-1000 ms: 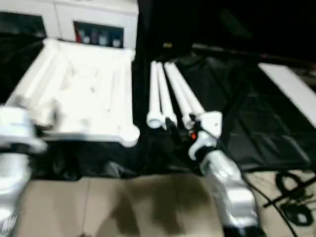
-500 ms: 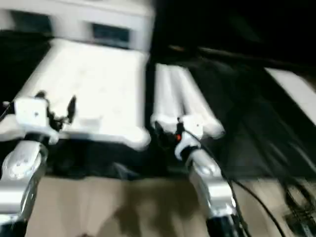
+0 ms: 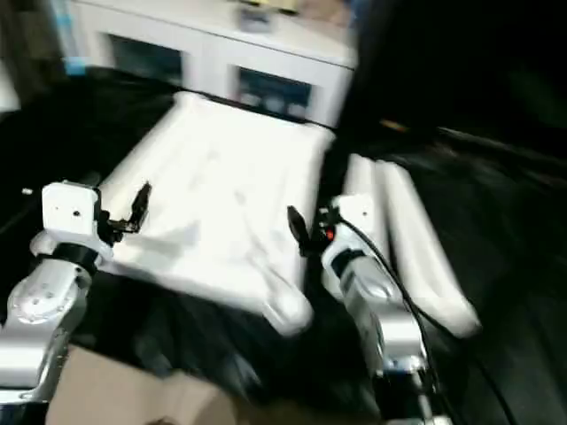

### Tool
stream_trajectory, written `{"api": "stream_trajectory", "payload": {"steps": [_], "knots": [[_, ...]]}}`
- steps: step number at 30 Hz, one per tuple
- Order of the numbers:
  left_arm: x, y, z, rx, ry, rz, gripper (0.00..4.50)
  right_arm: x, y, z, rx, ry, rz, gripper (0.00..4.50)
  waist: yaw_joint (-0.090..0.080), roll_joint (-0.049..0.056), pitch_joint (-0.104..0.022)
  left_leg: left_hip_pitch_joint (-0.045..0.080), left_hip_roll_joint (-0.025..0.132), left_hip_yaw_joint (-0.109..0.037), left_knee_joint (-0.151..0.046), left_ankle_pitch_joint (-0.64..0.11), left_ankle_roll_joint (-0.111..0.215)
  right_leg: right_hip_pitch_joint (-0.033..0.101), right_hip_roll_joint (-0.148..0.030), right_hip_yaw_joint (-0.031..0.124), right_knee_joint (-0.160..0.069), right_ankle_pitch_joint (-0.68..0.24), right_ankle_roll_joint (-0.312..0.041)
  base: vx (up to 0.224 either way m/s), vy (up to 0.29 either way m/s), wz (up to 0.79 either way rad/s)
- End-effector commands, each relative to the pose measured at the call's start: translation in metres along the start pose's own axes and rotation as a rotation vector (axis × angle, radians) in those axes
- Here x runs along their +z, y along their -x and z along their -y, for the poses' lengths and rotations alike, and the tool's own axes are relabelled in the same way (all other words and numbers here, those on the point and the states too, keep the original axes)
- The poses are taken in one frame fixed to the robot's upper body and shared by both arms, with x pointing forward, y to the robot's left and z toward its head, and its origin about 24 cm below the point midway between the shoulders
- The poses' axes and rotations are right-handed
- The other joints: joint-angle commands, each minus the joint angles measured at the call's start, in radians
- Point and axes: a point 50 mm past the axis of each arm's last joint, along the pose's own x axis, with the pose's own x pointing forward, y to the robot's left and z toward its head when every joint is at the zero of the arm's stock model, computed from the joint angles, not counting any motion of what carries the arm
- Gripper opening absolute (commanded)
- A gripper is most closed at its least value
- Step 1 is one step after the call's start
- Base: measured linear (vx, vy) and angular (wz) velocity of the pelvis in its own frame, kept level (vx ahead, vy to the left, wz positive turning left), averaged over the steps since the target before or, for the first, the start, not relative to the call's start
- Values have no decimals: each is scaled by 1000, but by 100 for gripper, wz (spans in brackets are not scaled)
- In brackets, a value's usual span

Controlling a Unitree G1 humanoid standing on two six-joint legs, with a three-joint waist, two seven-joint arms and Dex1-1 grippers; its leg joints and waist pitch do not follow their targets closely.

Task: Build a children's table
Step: Move to table

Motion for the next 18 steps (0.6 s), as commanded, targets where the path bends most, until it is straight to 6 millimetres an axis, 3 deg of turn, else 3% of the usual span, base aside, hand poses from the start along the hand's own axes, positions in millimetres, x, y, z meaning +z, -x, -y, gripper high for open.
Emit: {"api": "stream_trajectory", "payload": {"steps": [1, 2, 3, 4, 5, 6, 7, 8, 9, 10, 11, 12, 13, 14, 15, 16, 17, 18], "knots": [[4, -6, 22, -116, 33, 27, 412, 3, 15, 17, -62, 43, 3, 436, -37, 43, -62, 146, 202, -60, -169, -184, -158, -146, -59, -39, 93, -89, 27, 217, 73, -38], [4, -7, 26, -138, 44, 25, 412, 2, 19, 19, -76, 39, -2, 436, -38, 51, -58, 128, 180, 2, -179, -96, -165, -162, -69, -68, 100, 25, 11, 234, 38, -29], [5, -7, 30, -166, 43, 27, 412, 2, 24, 22, -96, 22, 2, 436, -48, 26, -61, 99, 144, -41, -173, -55, -50, -143, -72, -67, 89, 89, 19, 192, 10, -21], [5, -7, 32, -178, 41, 28, 412, 2, 26, 22, -103, 15, 4, 436, -71, 24, -65, 122, 81, 15, -167, -39, 76, -147, -86, -64, 5, 185, -33, 192, 10, -21], [6, -6, 37, -229, 56, 30, 412, 3, 31, 24, -111, -4, 5, 436, -76, -20, -73, 73, -3, 64, -126, -121, 107, -45, -109, 0, -57, 144, -72, 223, -35, -4], [6, -6, 39, -240, 61, 31, 412, 3, 32, 24, -111, -6, 5, 436, -55, -63, -86, 0, -50, 66, -63, -139, 116, 59, -136, 72, -94, -9, -111, 232, -55, 10], [6, -2, 46, -327, 55, 27, 412, 5, 39, 21, -74, -12, 4, 436, -13, -4, -80, -44, -53, 1, 70, -97, 106, 97, -290, 187, -159, -106, -275, 232, -55, 10], [5, 0, 49, -368, 66, 19, 412, 5, 41, 18, -41, -13, 3, 436, -23, -26, -84, -126, -20, -43, 123, 33, 48, 131, -274, 195, -118, 189, -418, 226, 0, 14], [4, 2, 51, -431, 75, 12, 412, 7, 42, 14, 6, 9, -1, 436, -34, -18, -95, -166, 4, -70, 107, 185, 11, 127, -246, 158, -55, 721, -461, 150, 45, 2], [3, 4, 53, -468, 72, 5, 412, 7, 42, 12, 35, 25, -7, 436, -38, 0, -98, -172, 12, -82, 74, 263, 23, 112, -225, 135, -25, 967, -443, 150, 45, 2], [3, 5, 54, -504, 67, -1, 412, 8, 42, 9, 62, 41, -14, 436, -55, 40, -91, -144, 5, -63, -50, 523, 55, 49, -101, 26, 15, 1111, -303, -122, -16, -4], [3, 6, 54, -528, 71, -3, 412, 8, 42, 8, 81, 52, -18, 436, -62, 66, -93, -121, -9, -54, -77, 665, 71, 31, -47, -7, 16, 1035, -211, -230, -25, -23], [3, 9, 56, -612, 65, -17, 412, 12, 41, 3, 153, 90, -36, 436, -86, 116, -99, -85, 78, -103, -51, 822, 146, -30, -21, -26, 47, 629, -63, -230, -25, -23], [2, 11, 56, -649, 48, -28, 412, 14, 41, 0, 188, 111, -44, 436, -76, 112, -86, -77, 135, -126, -72, 733, 219, -49, -81, 13, 11, 300, -5, -91, -7, -26], [1, 11, 56, -689, 24, -38, 412, 17, 41, -1, 229, 142, -57, 436, -73, 101, -90, -74, 131, -113, -64, 618, 222, -49, -97, 26, -9, 264, -13, 0, 0, 0], [0, 11, 55, -701, 11, -41, 412, 19, 41, 0, 243, 153, -63, 436, -71, 89, -81, -109, 70, -61, -69, 383, 172, -17, -111, 29, -46, 266, -71, 0, 0, 0], [0, 10, 55, -720, 0, -37, 412, 22, 41, 0, 265, 168, -68, 436, -57, 73, -77, -120, 42, -26, -84, 194, 79, 4, -110, 34, -71, 225, -89, 0, 0, 0], [0, 10, 54, -724, -1, -36, 412, 22, 41, 0, 268, 170, -69, 436, -56, 70, -76, -112, 44, -20, -93, 121, 51, 4, -107, 35, -76, 188, -91, -65, 24, -1]]}}
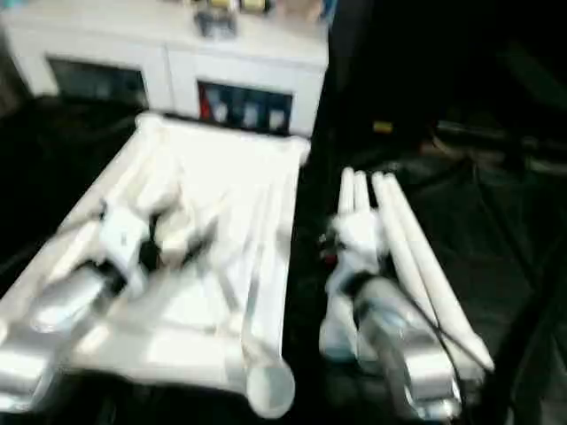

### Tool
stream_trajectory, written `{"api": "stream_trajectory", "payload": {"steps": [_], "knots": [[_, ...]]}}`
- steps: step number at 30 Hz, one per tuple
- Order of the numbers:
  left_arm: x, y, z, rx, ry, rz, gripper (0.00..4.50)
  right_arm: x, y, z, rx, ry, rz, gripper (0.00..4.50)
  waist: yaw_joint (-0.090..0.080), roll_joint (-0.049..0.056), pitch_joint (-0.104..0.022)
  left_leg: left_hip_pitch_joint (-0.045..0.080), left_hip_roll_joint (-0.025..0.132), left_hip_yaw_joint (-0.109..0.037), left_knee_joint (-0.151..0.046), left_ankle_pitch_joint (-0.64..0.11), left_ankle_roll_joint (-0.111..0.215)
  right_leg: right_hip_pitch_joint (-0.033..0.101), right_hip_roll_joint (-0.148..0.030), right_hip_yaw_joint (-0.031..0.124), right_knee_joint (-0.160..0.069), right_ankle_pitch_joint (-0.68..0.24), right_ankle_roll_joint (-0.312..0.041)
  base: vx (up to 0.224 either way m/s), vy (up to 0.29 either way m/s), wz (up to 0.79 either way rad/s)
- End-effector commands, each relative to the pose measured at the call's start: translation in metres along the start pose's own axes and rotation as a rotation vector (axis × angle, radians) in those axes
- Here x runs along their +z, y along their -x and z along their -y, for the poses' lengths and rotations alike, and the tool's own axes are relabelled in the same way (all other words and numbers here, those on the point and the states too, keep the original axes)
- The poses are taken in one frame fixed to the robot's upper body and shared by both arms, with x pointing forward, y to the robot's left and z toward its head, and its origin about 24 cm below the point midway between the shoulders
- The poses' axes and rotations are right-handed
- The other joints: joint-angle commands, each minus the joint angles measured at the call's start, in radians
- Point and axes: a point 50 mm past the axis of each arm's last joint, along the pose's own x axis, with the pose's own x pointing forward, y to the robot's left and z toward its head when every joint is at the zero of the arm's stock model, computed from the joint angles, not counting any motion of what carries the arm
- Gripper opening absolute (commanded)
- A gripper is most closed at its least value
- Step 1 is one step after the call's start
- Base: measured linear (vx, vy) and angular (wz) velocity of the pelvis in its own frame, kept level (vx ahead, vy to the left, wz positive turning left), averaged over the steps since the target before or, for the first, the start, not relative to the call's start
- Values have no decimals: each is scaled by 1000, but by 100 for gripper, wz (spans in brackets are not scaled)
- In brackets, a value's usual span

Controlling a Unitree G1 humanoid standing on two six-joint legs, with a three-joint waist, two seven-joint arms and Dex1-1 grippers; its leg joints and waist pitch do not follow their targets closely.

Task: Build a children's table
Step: Move to table

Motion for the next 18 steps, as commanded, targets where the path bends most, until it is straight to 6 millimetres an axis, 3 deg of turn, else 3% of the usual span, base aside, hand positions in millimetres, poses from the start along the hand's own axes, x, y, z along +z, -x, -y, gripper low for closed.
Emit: {"api": "stream_trajectory", "payload": {"steps": [1, 3, 5, 7, 8, 9, 10, 11, 12, 14, 15, 16, 17, 18], "knots": [[3, -2, 0, -48, -28, 8, 412, 7, 2, 2, 28, 17, 0, 436, -2, 3, -40, 37, 38, 15, -79, -131, 7, 40, -89, 52, -102, 71, -143, -65, 24, -1], [2, -3, -6, -18, -56, -14, 412, 10, 1, 12, 1, 59, -17, 436, -13, 8, -28, 51, 49, 18, -104, -309, -41, 31, -90, 51, -120, -201, -129, -56, 12, -4], [0, -3, -10, 35, -59, -35, 412, 9, 0, 16, -30, 70, -26, 436, -24, 10, -20, 56, 50, 17, -113, -406, -69, 25, -97, 53, -132, -338, -112, -58, 23, -9], [-2, -3, -16, 140, -32, -39, 412, 7, -2, 20, -89, 80, -37, 436, -27, 7, -24, 64, 52, 19, -109, -425, -77, 17, -104, 59, -139, -382, -100, 0, 0, 0], [-3, -1, -21, 266, 4, -25, 412, 5, -3, 23, -154, 68, -41, 436, -31, 3, -26, 57, 50, 21, -108, -399, -73, 22, -104, 58, -137, -361, -101, 0, 0, 0], [-3, -1, -21, 266, 4, -25, 412, 5, -3, 23, -154, 68, -41, 436, -32, -1, -26, 57, 51, 22, -110, -389, -71, 21, -103, 57, -137, -350, -100, 0, 0, 0], [-6, 0, -21, 307, 46, -28, 412, 3, -3, 23, -168, 48, -48, 436, -30, 1, -29, 56, 50, 22, -108, -375, -64, 22, -104, 56, -138, -329, -98, 0, 0, 0], [-8, 3, -20, 349, 76, -31, 412, 0, -3, 19, -169, 22, -52, 436, -34, -15, -30, 53, 51, 25, -109, -353, -56, 23, -99, 54, -133, -286, -100, 0, 0, 0], [-10, 5, -17, 365, 97, -32, 412, -2, -3, 16, -167, 7, -56, 436, -32, -7, -31, 52, 52, 25, -109, -331, -47, 23, -99, 54, -129, -240, -106, 0, 0, 0], [-13, 7, -11, 378, 120, -36, 412, -5, -3, 11, -159, -11, -63, 436, -34, -22, -35, 48, 54, 28, -107, -291, -32, 26, -99, 54, -125, -173, -111, 0, 0, 0], [-14, 8, -8, 378, 123, -39, 412, -7, -3, 9, -158, -14, -67, 436, -32, -17, -37, 49, 54, 28, -106, -272, -28, 27, -99, 55, -121, -143, -113, 0, 0, 0], [-14, 8, -5, 375, 135, -37, 412, -8, -3, 8, -158, -16, -72, 436, -30, -21, -40, 51, 55, 32, -102, -233, -17, 24, -97, 56, -119, -71, -120, 0, 0, 0], [-13, 7, -1, 377, 139, -39, 412, -11, -3, 6, -159, -27, -79, 436, -29, -21, -47, 41, 52, 33, -92, -86, 10, 24, -91, 54, -103, 122, -139, 0, 0, 0], [-13, 7, 0, 377, 138, -39, 412, -11, -3, 6, -159, -28, -79, 436, -27, -25, -61, 36, 42, 37, -68, 132, 65, 21, -76, 45, -75, 397, -173, 0, 0, 0]]}}
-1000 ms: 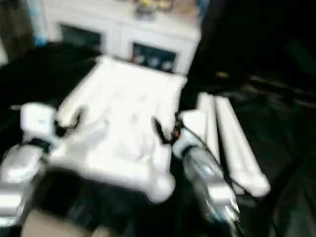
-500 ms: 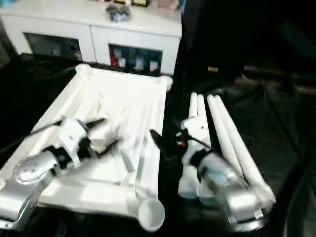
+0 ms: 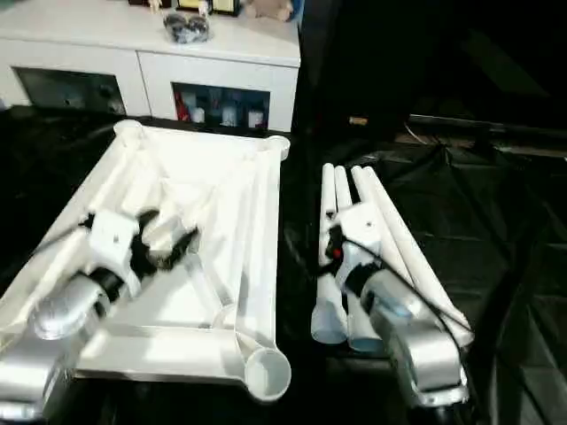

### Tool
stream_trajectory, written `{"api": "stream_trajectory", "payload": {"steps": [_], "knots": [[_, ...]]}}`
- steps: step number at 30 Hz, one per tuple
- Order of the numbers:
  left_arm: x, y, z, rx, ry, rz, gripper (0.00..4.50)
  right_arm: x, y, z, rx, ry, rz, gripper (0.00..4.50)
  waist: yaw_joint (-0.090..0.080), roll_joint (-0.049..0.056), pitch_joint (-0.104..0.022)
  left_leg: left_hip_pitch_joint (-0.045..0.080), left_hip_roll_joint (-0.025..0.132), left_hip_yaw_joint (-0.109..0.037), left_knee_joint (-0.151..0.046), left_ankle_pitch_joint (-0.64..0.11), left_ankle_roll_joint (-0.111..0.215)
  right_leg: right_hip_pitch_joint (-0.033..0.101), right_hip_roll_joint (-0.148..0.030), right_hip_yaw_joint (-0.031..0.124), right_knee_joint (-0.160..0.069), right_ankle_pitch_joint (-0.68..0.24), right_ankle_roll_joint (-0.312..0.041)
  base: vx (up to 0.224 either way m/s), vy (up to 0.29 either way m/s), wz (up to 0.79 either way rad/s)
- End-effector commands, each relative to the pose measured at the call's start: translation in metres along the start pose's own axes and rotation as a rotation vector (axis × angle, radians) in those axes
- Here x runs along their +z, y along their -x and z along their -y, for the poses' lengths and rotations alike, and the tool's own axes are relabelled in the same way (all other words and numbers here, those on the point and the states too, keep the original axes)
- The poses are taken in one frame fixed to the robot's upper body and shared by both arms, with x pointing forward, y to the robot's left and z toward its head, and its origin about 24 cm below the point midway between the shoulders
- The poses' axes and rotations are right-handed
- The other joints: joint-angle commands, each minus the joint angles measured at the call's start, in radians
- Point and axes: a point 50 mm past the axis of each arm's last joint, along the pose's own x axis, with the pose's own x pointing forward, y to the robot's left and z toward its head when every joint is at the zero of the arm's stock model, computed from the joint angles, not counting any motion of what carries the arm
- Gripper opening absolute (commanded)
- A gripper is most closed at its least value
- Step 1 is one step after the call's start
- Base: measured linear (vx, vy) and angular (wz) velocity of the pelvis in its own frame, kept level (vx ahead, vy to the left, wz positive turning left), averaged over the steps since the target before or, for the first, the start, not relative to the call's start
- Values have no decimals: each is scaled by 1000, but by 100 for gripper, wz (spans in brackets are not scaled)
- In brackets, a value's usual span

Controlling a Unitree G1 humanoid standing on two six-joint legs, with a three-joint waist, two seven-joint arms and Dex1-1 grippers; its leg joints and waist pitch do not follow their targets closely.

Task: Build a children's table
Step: Move to table

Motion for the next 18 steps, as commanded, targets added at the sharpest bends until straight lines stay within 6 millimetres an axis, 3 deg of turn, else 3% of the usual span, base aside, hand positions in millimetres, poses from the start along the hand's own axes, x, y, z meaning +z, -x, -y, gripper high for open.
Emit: {"api": "stream_trajectory", "payload": {"steps": [1, 2, 3, 4, 5, 6, 7, 8, 9, 10, 11, 12, 13, 14, 15, 16, 17, 18], "knots": [[9, 0, 7, -1, -10, 32, 412, 2, -1, -3, 4, 2, -2, 436, -1, 8, -79, 3, 29, -8, -31, 253, 90, 14, -47, 32, -35, 520, -202, 0, 0, 0], [9, 0, 8, 1, -10, 38, 412, 2, -1, -3, 6, 6, -5, 436, 5, 4, -94, -9, 10, 0, 0, 480, 167, -12, -21, 15, -17, 768, -235, 0, 0, 0], [9, 0, 8, 8, -23, 33, 412, 1, -1, -3, 7, 10, -6, 436, 8, 0, -103, -19, -3, 2, 13, 559, 197, -17, -12, 9, -7, 869, -243, 0, 0, 0], [9, -1, 7, 16, -30, 27, 412, 1, -2, -3, 7, 11, -8, 436, 12, 2, -106, -41, -12, 1, 22, 570, 231, -37, -14, -1, -6, 944, -249, 0, 0, 0], [9, 0, 7, 20, -32, 26, 412, 2, -2, -3, 6, 11, -8, 436, 11, 4, -103, -49, -3, 4, 20, 420, 238, -52, -32, -6, -26, 798, -263, -94, 24, 2], [9, 0, 7, 28, -34, 24, 412, 2, -1, -3, 3, 9, -8, 436, 8, 3, -96, -52, 5, 7, 9, 281, 229, -55, -42, -8, -43, 643, -269, -138, 20, 0], [9, 0, 6, 32, -33, 25, 412, 2, -1, -2, 2, 9, -8, 436, 4, 8, -74, -32, 27, 7, -12, -114, 166, -52, -64, -10, -87, 154, -259, -138, 20, 0], [10, 1, 6, 42, -33, 27, 412, 3, -1, -1, -2, 8, -8, 436, -10, 14, -48, 1, 47, -7, -28, -471, 35, -50, -73, -19, -115, -365, -168, -151, 41, -10], [12, 1, 5, 55, -38, 32, 412, 3, 0, 1, -11, 10, -8, 436, -22, 18, -23, 26, 54, -16, -34, -647, -37, -68, -64, -37, -135, -573, -88, -170, 57, -20], [12, 1, 4, 65, -38, 33, 412, 3, 0, 1, -16, 7, -8, 436, -39, 30, -4, 26, 72, -30, -90, -912, -120, -45, -21, -106, -135, -650, 2, -170, 57, -20], [12, 1, 4, 72, -34, 31, 412, 3, 0, 2, -20, 5, -8, 436, 52, 30, -8, -149, 62, 51, -195, -1047, -164, 99, 14, -121, 150, -303, -48, -179, 75, -10], [13, 1, 3, 75, -35, 31, 412, 3, 0, 2, -20, 5, -8, 436, 102, 56, -2, -165, 34, 118, -222, -1030, -172, 95, 36, -128, 170, -304, -55, -147, 24, 8], [14, -1, 3, 79, -37, 23, 412, 3, 0, 2, -25, 5, -7, 436, 62, -10, -45, -108, 47, 137, -142, -664, -150, 85, -38, -6, 156, -642, -15, -147, 24, 8], [14, -1, 3, 76, -37, 24, 412, 3, 0, 2, -26, 4, -7, 436, 30, -60, -11, 46, 7, -8, 203, -182, -64, -147, -164, 88, -173, -1173, 58, -45, -138, 13], [16, -3, 4, 82, -59, 26, 412, 3, 1, 3, -28, 4, -7, 436, 59, -41, -7, -39, -12, -34, 176, -118, 5, -34, -160, 152, -171, -1153, 23, 10, -98, 8], [16, -3, 4, 82, -62, 26, 412, 3, 1, 3, -29, 4, -7, 436, 72, -24, 7, -44, -14, -83, 162, -97, -16, 15, -170, 148, -138, -968, -64, 10, -98, 8], [17, -4, 5, 85, -78, 28, 412, 2, 1, 3, -30, 3, -8, 436, 67, -15, 7, 50, 20, -76, 96, -219, -62, -26, -125, 86, -111, -777, -92, -87, 42, 22], [17, -5, 5, 84, -80, 28, 412, 2, 1, 3, -31, 2, -8, 436, 54, -2, -6, 65, 36, -73, 38, -331, -90, -29, -81, 49, -76, -643, -114, -125, 48, 31]]}}
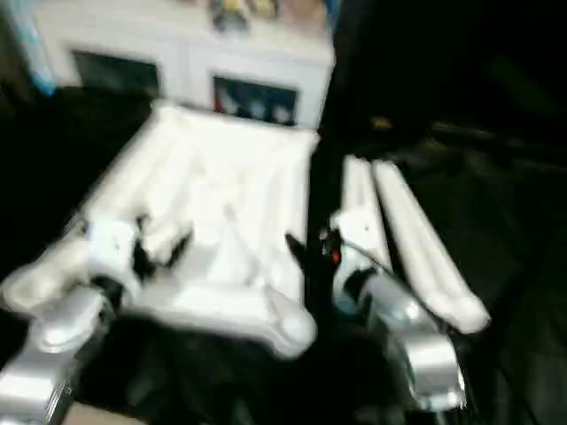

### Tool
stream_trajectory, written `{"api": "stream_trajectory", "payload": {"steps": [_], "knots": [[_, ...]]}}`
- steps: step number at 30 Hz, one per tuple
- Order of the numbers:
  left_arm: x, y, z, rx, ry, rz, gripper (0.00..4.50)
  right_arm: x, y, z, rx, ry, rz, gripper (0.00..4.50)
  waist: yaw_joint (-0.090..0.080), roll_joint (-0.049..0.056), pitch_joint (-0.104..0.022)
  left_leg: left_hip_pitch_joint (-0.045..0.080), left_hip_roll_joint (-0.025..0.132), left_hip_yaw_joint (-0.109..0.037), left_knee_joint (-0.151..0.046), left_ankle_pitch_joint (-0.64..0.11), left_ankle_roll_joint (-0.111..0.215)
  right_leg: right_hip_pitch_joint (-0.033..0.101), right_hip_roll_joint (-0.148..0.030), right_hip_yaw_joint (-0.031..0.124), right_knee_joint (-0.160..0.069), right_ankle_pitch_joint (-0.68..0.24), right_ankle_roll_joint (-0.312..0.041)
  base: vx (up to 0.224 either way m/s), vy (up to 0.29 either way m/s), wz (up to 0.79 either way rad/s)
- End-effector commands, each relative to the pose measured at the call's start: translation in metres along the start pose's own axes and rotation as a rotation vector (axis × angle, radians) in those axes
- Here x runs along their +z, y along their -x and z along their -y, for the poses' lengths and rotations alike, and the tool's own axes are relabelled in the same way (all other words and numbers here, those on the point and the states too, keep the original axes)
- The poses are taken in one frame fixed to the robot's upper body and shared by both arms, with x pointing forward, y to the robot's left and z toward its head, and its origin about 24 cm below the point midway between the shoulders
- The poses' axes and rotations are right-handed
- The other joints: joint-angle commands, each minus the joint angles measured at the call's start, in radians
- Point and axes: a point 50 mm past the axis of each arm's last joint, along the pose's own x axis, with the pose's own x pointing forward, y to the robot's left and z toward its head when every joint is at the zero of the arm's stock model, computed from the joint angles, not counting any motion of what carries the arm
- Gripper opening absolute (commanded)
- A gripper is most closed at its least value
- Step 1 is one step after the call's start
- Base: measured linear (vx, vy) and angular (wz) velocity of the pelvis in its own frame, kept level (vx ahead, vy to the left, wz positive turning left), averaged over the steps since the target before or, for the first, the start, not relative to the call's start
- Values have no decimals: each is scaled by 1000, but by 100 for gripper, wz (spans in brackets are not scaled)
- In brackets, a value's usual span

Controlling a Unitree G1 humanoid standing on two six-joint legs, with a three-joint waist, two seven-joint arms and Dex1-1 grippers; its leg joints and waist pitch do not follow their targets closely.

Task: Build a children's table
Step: Move to table

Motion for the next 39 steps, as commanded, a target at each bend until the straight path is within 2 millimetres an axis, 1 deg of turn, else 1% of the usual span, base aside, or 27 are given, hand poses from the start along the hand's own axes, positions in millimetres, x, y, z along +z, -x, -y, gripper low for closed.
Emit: {"api": "stream_trajectory", "payload": {"steps": [1, 2, 3, 4, 5, 6, 8, 9, 10, 11, 13, 17, 19, 21, 22, 23, 24, 25, 27, 28, 29, 30, 31, 32, 33, 37, 39], "knots": [[8, -5, 1, 6, -32, 22, 412, 5, 1, 3, -20, 14, 14, 436, -31, 27, -51, 69, 84, -37, -149, -402, -69, -20, -39, 52, -168, -227, -128, -125, 48, 31], [8, -6, 1, 14, -28, 19, 412, 5, 1, 3, -25, 14, 14, 436, -42, 51, -60, 73, 120, -62, -189, -374, -74, 1, -26, 35, -147, 35, -131, -64, 66, 15], [8, -6, 1, 19, -26, 17, 412, 5, 1, 3, -27, 15, 14, 436, -53, 47, -62, 69, 130, -65, -199, -331, -63, 11, -28, 29, -145, 124, -127, -35, 89, 6], [8, -7, 0, 37, -5, 21, 412, 5, 2, 4, -31, 18, 14, 436, -58, 60, -62, 61, 129, -61, -217, -330, -54, 20, -31, 16, -153, 154, -122, -35, 89, 6], [9, -8, -1, 48, 12, 24, 412, 5, 2, 4, -34, 20, 14, 436, -78, 49, -64, 54, 122, -57, -218, -331, -48, 23, -38, 18, -163, 176, -129, -22, 70, -2], [9, -9, -2, 60, 3, 15, 412, 5, 2, 5, -34, 19, 14, 436, -83, 47, -63, 47, 113, -53, -217, -326, -41, 27, -43, 20, -173, 177, -136, 0, 0, 0], [8, -9, -2, 59, -17, 3, 412, 5, 1, 5, -33, 17, 14, 436, -98, 33, -64, 25, 77, -21, -199, -279, -15, 40, -60, 31, -205, 151, -179, 0, 0, 0], [8, -9, -2, 48, -23, 3, 412, 5, 2, 5, -24, 23, 17, 436, -98, 27, -64, 15, 63, -8, -192, -239, -4, 42, -68, 38, -213, 148, -174, 0, 0, 0], [8, -9, 0, 22, -36, 2, 412, 7, 2, 5, -1, 38, 24, 436, -91, 20, -64, 13, 49, 8, -187, -195, 5, 43, -87, 51, -226, 90, -146, 0, 0, 0], [8, -8, 4, -37, -45, -4, 412, 9, 3, 5, 51, 57, 31, 436, -88, 10, -68, 9, 51, 12, -184, -141, 18, 51, -98, 60, -230, 67, -114, 0, 0, 0], [9, -9, 7, -81, -38, 0, 412, 10, 3, 9, 78, 64, 27, 436, -87, 13, -71, 16, 56, 17, -188, -92, 33, 43, -85, 55, -229, 101, -103, 0, 0, 0], [11, -9, 12, -144, -77, 14, 412, 15, 3, 17, 124, 103, 11, 436, -86, 25, -79, 20, 61, 20, -182, 11, 68, 39, -68, 48, -199, 375, -154, 0, 0, 0], [11, -11, 10, -104, -79, 16, 412, 16, 1, 20, 115, 136, -2, 436, -86, 17, -78, 25, 65, 24, -182, -11, 76, 38, -69, 48, -202, 374, -167, 0, 0, 0], [9, -13, 7, -62, -53, 1, 412, 15, -1, 20, 90, 137, -7, 436, -82, 20, -76, 27, 66, 26, -184, -32, 74, 37, -71, 49, -204, 333, -180, 0, 0, 0], [9, -14, 7, -59, -53, 1, 412, 14, -1, 20, 90, 137, -6, 436, -84, 19, -74, 33, 73, 22, -189, -58, 50, 33, -59, 41, -203, 293, -185, 0, 0, 0], [9, -16, 4, -9, -24, 2, 412, 11, -3, 15, 95, 132, -6, 436, -92, 26, -73, 43, 91, 6, -200, -110, 23, 30, -35, 27, -198, 251, -196, 0, 0, 0], [9, -17, 3, 4, 9, 0, 412, 11, -3, 13, 100, 130, -5, 436, -98, 31, -72, 49, 108, -6, -210, -140, 22, 26, -26, 20, -194, 228, -202, 0, 0, 0], [9, -18, 2, 7, 12, 3, 412, 10, -3, 11, 106, 125, -3, 436, -109, 32, -73, 56, 132, -20, -217, -180, 51, 20, -31, 17, -188, 201, -218, 0, 0, 0], [12, -19, 4, -34, -17, 26, 412, 11, -3, 9, 120, 112, 3, 436, -115, 18, -73, 39, 110, 2, -207, -190, 94, 29, -46, 21, -205, 184, -267, -11, -27, -1], [12, -19, 5, -51, -22, 33, 412, 11, -3, 10, 124, 111, 4, 436, -107, 15, -72, 19, 72, 30, -186, -156, 102, 39, -51, 25, -227, 155, -287, -22, -54, -2], [15, -19, 7, -148, -29, 58, 412, 13, -2, 11, 157, 107, 6, 436, -87, -1, -68, 6, 43, 52, -167, -82, 85, 39, -72, 44, -244, 81, -221, -25, -51, -4], [16, -20, 8, -205, -65, 67, 412, 15, 0, 12, 188, 115, 12, 436, -73, -2, -67, 17, 58, 49, -177, -76, 57, 33, -87, 57, -249, -15, -140, 0, 0, 0], [16, -21, 8, -218, -75, 69, 412, 15, 0, 13, 196, 117, 14, 436, -72, -4, -67, 12, 59, 47, -180, -68, 47, 37, -86, 59, -245, -30, -111, 0, 0, 0], [20, -24, 9, -370, -68, 85, 412, 21, 4, 16, 280, 112, 11, 436, -66, 4, -66, 21, 66, 45, -188, -80, 31, 28, -80, 57, -246, -55, -82, 0, 0, 0], [20, -24, 9, -382, -69, 85, 412, 22, 4, 17, 290, 111, 10, 436, -64, 5, -68, 25, 69, 43, -189, -82, 28, 26, -77, 57, -243, -44, -80, 0, 0, 0], [24, -27, 10, -567, -159, 65, 412, 29, 10, 20, 399, 134, -26, 436, -59, 21, -76, 35, 76, 41, -192, -55, 21, 22, -62, 50, -215, 185, -130, 0, 0, 0], [23, -25, 11, -731, -201, 17, 412, 29, 15, 21, 481, 178, -80, 436, -55, 19, -78, 34, 75, 44, -190, -43, 26, 27, -63, 50, -207, 252, -145, 0, 0, 0]]}}
